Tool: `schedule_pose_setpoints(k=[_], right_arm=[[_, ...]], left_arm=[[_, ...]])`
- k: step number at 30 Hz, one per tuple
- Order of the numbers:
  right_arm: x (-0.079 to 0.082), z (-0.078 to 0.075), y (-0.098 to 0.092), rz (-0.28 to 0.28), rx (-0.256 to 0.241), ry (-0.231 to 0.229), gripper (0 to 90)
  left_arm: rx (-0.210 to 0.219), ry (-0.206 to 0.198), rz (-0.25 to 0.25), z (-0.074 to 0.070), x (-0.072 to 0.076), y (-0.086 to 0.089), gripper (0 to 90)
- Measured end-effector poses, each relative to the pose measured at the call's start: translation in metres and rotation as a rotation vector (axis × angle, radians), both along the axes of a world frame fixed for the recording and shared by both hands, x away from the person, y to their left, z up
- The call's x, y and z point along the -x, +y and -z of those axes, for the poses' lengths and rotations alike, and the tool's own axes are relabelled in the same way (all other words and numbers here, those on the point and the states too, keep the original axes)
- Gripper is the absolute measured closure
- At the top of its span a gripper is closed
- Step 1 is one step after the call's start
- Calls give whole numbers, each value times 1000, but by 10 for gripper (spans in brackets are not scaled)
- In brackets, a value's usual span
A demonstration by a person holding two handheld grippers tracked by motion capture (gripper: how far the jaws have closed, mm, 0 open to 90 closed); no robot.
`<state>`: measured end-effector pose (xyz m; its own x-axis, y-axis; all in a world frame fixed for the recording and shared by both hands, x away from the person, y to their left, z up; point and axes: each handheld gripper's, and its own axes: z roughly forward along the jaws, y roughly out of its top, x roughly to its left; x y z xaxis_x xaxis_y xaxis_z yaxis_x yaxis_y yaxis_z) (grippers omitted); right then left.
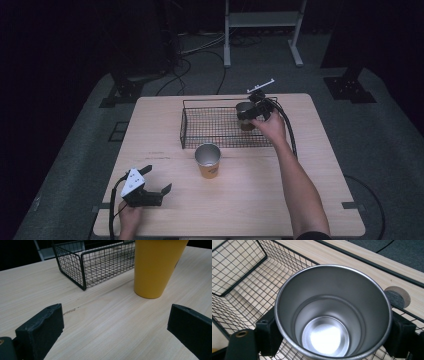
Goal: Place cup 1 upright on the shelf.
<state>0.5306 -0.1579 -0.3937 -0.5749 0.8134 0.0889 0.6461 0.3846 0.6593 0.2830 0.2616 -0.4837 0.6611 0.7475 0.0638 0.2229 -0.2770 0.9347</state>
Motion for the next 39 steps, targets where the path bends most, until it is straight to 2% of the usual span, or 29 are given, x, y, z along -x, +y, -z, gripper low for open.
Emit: schedule_pose_setpoints(k=[2, 9, 25, 39], right_arm=[[1, 4, 0, 11, -5, -4, 173], [-1, 18, -2, 20, 18, 35, 173], [-4, 28, 2, 13, 63, 73, 171], [1, 30, 1, 15, 76, 61, 157]], left_arm=[[0, -1, 0, 0, 0, 0, 0], [0, 0, 0, 0, 0, 0, 0], [2, -1, 0, 0, 0, 0, 0], [3, -1, 0, 0, 0, 0, 0]])
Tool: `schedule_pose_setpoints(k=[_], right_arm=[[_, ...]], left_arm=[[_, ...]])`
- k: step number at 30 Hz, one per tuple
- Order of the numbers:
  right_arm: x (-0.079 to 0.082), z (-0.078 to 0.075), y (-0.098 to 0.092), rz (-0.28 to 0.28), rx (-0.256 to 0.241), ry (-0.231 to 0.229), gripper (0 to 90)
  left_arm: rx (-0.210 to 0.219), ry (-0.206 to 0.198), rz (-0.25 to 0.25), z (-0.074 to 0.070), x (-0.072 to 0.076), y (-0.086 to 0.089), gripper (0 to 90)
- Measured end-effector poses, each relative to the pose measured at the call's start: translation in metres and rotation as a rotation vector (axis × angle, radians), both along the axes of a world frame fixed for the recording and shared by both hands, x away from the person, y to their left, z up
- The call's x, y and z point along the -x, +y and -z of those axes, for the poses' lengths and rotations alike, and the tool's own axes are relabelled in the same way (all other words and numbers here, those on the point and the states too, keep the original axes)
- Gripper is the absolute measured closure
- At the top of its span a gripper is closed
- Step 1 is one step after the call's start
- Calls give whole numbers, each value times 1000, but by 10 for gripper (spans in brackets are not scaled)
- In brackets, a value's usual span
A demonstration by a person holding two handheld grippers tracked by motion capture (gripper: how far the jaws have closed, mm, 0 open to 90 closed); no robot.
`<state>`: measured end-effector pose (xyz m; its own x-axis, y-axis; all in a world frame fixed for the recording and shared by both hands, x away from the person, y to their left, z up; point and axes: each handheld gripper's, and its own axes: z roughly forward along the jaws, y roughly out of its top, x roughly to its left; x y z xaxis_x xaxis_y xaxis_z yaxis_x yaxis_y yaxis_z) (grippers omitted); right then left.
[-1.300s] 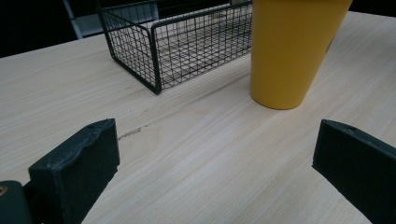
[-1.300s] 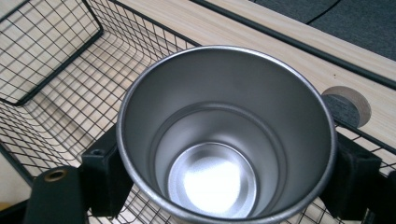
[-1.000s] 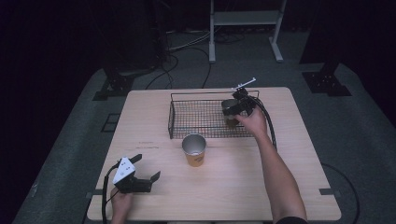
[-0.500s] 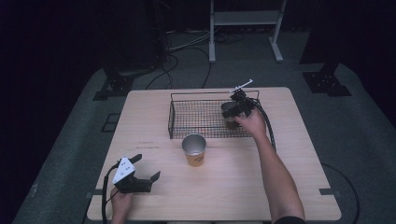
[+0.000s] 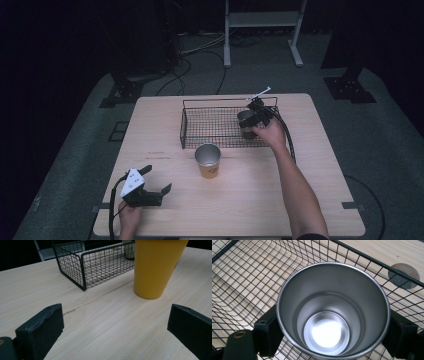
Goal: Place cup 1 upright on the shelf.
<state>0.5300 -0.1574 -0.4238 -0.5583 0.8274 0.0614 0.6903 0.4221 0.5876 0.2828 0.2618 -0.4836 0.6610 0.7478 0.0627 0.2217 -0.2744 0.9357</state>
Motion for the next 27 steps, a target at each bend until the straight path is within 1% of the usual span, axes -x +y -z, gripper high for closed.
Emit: schedule_pose_setpoints(k=[13, 17, 19, 24, 27], right_arm=[[5, -2, -2, -2, -29, -6, 124], [7, -1, -4, -8, -29, -1, 117], [7, -1, -4, -5, -39, -3, 116], [9, -4, -5, 1, -46, -17, 88], [11, -8, -7, 6, -59, -29, 78]], left_arm=[[-1, 0, 1, 0, 0, 0, 0], [-2, 0, 1, 0, 0, 0, 0], [-3, 0, 1, 0, 0, 0, 0], [-3, 0, 1, 0, 0, 0, 0], [-2, -1, 1, 0, 0, 0, 0]])
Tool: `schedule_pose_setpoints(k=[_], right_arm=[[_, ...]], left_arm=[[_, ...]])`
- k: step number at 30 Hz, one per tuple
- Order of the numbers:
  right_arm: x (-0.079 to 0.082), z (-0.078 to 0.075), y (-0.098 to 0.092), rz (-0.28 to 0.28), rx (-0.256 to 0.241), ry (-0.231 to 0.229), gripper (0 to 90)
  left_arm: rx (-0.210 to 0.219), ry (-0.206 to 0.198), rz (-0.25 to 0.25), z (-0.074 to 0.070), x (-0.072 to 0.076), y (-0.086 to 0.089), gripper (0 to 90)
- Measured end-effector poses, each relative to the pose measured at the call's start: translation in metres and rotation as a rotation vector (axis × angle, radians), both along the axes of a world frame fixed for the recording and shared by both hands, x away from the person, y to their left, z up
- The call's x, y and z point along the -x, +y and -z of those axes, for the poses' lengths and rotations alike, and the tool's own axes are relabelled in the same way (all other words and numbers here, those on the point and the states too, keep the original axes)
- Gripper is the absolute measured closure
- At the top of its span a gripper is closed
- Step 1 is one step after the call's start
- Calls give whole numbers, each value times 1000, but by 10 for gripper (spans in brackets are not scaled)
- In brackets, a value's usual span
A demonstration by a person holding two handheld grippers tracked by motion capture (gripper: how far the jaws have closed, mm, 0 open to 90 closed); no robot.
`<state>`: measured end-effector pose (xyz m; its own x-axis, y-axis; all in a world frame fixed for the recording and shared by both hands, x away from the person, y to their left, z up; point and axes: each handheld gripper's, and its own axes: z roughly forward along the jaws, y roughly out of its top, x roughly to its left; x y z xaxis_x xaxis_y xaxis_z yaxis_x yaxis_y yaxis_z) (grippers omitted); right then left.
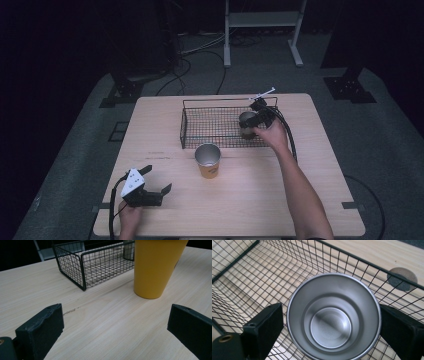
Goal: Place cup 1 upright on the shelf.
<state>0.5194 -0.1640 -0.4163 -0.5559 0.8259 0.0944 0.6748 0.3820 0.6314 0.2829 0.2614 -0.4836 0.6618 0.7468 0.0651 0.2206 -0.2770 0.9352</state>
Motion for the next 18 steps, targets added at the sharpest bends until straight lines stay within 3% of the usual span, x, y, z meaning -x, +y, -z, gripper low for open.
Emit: schedule_pose_setpoints(k=[18], right_arm=[[7, -13, -9, 26, -59, -46, 28]], left_arm=[[-3, 1, 1, 0, 0, 0, 0]])
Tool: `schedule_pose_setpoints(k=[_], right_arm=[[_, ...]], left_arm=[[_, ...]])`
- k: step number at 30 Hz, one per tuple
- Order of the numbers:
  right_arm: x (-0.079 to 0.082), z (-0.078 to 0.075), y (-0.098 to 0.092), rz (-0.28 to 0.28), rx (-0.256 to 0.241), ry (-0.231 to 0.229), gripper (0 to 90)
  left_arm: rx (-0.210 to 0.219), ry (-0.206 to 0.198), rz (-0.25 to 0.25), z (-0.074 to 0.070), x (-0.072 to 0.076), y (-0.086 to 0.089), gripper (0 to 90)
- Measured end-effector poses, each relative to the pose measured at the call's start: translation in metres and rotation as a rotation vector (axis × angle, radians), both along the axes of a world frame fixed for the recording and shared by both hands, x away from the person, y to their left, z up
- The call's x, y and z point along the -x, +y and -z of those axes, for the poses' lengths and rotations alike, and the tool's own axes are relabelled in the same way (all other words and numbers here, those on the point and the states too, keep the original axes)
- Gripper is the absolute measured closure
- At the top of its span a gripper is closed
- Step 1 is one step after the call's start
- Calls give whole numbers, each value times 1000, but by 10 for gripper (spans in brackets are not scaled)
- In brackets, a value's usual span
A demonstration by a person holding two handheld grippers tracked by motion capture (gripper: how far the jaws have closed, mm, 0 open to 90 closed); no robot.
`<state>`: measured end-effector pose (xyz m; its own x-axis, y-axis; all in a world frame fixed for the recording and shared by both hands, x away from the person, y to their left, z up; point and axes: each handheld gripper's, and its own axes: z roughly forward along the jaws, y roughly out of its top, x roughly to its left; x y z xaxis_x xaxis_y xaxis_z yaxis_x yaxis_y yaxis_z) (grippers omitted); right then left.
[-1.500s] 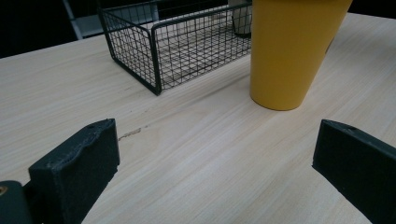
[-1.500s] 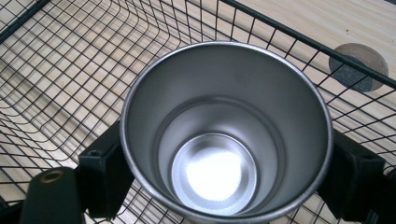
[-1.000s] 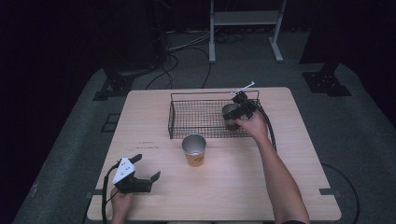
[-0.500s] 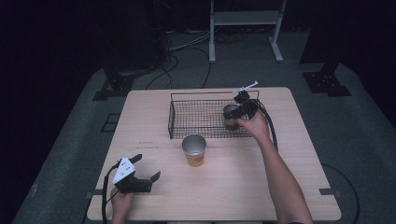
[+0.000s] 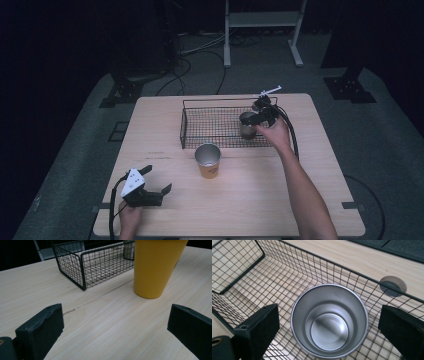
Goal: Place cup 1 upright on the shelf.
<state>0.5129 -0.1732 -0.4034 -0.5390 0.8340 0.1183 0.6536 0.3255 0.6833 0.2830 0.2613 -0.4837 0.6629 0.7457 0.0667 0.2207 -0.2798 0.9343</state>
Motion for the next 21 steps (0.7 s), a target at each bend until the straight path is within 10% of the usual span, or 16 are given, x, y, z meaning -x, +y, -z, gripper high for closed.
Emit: schedule_pose_setpoints(k=[21], right_arm=[[22, -31, -28, 12, -53, -81, 34]], left_arm=[[-5, 2, 0, 0, 0, 0, 0]])
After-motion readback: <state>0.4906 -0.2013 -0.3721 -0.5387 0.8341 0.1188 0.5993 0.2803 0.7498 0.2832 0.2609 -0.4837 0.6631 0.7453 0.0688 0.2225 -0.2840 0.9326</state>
